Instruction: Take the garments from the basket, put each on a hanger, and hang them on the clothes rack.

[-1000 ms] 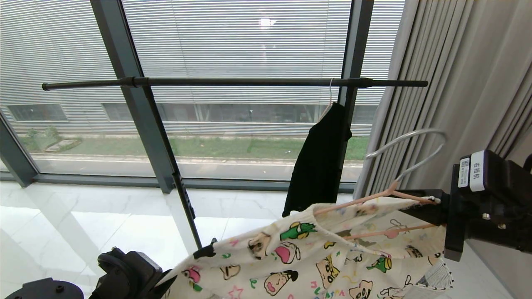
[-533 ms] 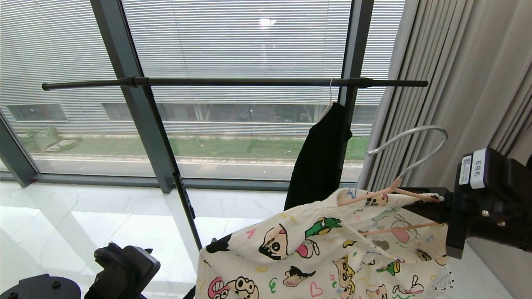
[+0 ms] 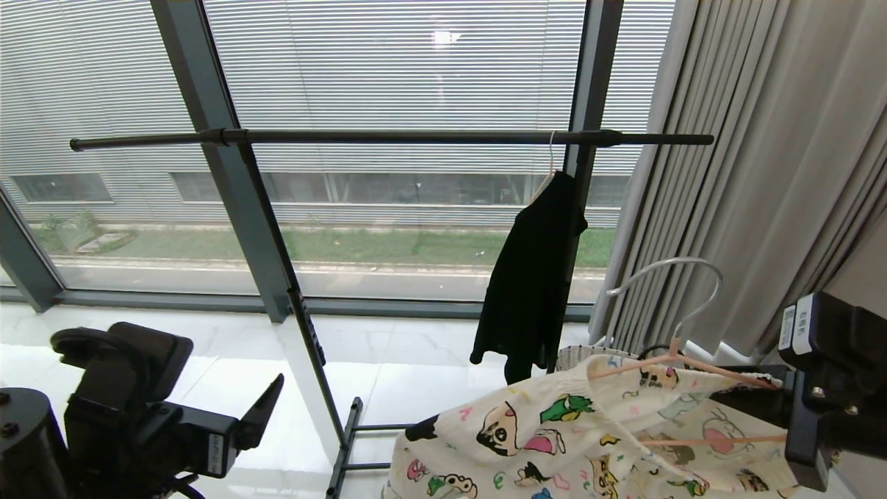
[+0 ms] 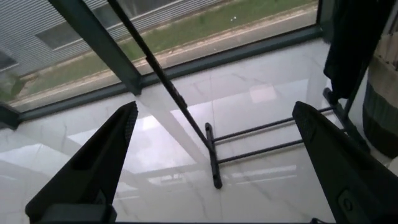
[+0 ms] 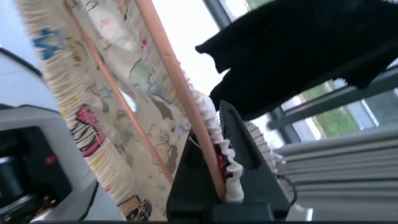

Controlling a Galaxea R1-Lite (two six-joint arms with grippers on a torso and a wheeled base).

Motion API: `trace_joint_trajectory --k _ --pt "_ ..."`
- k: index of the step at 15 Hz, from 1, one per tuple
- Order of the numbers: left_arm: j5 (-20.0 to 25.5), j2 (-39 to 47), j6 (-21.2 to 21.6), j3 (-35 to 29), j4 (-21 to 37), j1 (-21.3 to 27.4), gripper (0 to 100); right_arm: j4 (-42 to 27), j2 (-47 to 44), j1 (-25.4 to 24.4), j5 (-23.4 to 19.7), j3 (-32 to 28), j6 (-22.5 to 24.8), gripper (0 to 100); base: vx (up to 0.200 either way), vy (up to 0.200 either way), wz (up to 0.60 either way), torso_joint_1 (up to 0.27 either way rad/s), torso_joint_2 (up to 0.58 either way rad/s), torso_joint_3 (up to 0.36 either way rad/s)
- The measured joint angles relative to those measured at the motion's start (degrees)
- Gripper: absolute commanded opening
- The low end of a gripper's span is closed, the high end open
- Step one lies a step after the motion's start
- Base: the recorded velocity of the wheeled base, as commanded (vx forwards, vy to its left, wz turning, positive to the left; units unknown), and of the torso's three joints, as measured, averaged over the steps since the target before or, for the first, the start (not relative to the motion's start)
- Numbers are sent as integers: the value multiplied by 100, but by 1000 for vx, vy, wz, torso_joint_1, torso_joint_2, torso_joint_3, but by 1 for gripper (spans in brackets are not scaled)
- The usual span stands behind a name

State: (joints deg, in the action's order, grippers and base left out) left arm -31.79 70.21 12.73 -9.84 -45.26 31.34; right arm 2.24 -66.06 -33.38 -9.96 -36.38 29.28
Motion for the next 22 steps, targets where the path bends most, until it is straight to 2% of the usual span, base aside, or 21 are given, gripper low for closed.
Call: trace_joint_trajectory --k 5,7,10,20,22 --pt "-28 -295 21 -39 2 -1562 100 -1113 427 2 1006 27 -517 0 0 0 0 0 0 0" --pt "-30 -343 21 -173 0 -1842 100 -1231 490 0 1236 33 -780 0 0 0 0 0 0 0" --pt "-28 -380 29 -206 2 -1914 100 -1262 523 0 1291 60 -947 0 0 0 0 0 0 0" --pt "-26 -367 90 -193 11 -1919 100 -1275 538 0 1430 132 -989 0 0 200 0 1 3 4" --pt "-28 -343 93 -210 11 -1890 100 -1251 422 0 1442 121 -1152 0 0 200 0 0 -2 2"
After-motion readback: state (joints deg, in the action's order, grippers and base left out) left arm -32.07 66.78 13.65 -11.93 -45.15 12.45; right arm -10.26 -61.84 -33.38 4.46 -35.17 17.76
